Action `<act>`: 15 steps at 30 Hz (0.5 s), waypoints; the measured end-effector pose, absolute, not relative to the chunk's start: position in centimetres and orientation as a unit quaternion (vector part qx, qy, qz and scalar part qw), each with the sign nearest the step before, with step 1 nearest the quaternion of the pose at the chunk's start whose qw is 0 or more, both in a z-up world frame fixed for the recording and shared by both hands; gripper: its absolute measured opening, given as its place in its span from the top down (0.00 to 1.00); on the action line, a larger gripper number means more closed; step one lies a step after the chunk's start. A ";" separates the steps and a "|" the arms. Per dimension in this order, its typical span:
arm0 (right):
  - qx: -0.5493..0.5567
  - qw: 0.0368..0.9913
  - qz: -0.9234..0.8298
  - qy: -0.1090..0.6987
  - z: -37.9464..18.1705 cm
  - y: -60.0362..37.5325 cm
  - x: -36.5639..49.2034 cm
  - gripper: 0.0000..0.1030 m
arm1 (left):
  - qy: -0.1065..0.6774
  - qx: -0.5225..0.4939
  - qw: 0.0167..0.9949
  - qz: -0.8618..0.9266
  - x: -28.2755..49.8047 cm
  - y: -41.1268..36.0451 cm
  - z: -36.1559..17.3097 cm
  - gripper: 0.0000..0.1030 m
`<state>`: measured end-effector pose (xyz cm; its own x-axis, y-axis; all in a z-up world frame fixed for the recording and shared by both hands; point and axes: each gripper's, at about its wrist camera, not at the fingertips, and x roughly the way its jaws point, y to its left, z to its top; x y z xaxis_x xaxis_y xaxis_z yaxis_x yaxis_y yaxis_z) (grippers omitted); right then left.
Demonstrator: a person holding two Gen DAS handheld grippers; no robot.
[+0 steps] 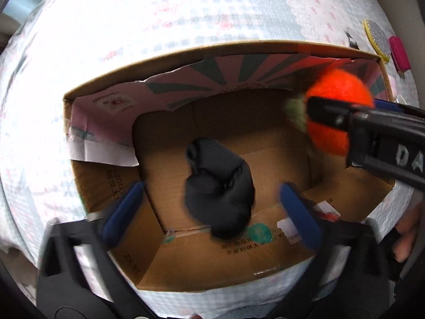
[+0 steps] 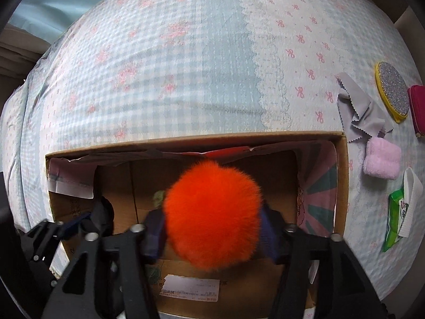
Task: Organize soft objects
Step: 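Carry the scrunchie and pompom into the cardboard box and open both tools, then lift both tools out of the box and move toward the remaining items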
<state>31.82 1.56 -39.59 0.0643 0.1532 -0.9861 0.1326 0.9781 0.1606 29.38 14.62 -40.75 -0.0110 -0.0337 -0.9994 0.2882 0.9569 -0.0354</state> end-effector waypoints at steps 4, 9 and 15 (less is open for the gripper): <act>0.109 0.716 0.017 0.689 -40.0 1.5 31.8 0.00 | 0.697 0.082 0.702 -0.123 29.1 14.4 -40.7 0.00; 0.117 0.717 0.016 0.687 -39.6 1.3 31.3 0.00 | 0.695 0.082 0.704 -0.124 29.0 14.6 -40.8 0.00; 0.123 0.721 0.014 0.681 -38.5 1.2 30.6 0.00 | 0.685 0.084 0.713 -0.124 28.2 15.0 -39.8 0.00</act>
<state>30.64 1.18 -38.53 0.0709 0.1872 -0.9798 0.1477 0.9694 0.1959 28.17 15.01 -39.77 0.0314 -0.0613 -0.9976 0.2916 0.9553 -0.0495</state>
